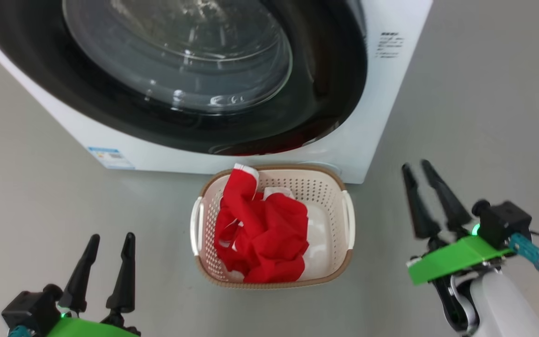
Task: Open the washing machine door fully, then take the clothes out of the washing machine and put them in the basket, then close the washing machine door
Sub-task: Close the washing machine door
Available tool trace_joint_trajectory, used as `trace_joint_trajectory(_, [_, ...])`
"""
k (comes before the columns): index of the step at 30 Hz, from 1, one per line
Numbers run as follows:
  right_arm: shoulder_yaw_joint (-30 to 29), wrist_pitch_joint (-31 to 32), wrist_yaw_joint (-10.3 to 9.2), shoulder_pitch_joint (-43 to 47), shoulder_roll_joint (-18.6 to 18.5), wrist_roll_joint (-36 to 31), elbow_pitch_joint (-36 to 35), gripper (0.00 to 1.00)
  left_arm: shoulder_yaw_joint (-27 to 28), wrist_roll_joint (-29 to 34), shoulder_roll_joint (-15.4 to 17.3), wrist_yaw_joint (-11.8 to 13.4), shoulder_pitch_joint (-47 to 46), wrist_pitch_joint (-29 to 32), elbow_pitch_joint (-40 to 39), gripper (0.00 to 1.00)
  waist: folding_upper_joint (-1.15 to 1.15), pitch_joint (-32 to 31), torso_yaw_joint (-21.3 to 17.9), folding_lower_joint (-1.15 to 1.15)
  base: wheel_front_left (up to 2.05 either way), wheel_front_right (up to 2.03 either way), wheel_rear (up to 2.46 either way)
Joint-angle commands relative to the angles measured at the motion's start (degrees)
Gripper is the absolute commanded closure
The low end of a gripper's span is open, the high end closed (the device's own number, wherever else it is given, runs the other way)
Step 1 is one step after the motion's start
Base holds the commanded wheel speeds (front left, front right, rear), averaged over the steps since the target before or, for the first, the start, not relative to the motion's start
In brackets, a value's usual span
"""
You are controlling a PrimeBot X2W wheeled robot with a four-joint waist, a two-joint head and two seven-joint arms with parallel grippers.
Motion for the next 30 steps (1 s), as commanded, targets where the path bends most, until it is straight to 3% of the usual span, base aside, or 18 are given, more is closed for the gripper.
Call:
trace_joint_trajectory(1, [0.9,-0.3,-0.06,0.8,0.4,0.3,-1.8,0.00,2.2,0.4,1.9,-0.3,0.3,-0.4,-1.5,0.00,0.00,-1.2,-1.3,0.00,0.00,0.00,0.00])
trace_joint_trajectory(30, [-3.1,-0.3,-0.06,15.9,0.4,0.8,-6.7,0.00,5.7,1.9,3.1,-0.3,6.3,-0.4,-5.9,0.00,0.00,-7.1,-8.3,0.00,0.00,0.00,0.00])
